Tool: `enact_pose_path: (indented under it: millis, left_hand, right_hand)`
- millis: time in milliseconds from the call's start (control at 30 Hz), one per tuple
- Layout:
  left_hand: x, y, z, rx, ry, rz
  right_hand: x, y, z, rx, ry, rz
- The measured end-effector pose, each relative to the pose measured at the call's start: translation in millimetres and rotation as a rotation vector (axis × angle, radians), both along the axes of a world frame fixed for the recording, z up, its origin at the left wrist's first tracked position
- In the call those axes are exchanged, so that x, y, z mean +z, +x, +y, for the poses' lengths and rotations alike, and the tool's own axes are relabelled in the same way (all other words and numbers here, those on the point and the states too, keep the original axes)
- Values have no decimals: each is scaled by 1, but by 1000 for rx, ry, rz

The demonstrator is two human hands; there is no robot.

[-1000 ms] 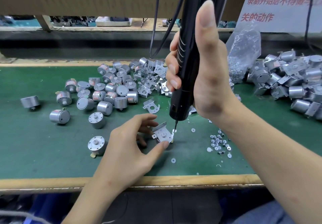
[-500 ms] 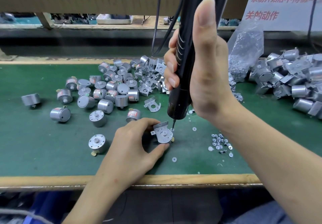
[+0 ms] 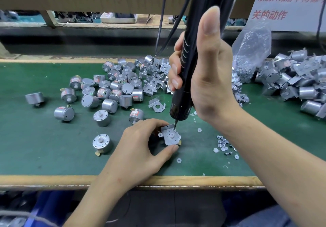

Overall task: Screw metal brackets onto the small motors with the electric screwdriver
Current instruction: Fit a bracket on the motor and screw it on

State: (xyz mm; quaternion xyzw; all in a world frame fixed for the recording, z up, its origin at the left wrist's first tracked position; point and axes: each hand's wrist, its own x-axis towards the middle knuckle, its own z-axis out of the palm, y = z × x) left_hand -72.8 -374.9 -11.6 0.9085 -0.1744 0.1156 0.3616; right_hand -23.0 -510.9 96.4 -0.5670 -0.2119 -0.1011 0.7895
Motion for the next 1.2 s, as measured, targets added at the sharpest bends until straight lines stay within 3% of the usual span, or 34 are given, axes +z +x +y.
enact_pose_path:
  millis: [1200]
  left_hand:
    - [2,1,-2,13,25,-6]
  right_hand:
    - [-10,3,7,-43,-9,-15]
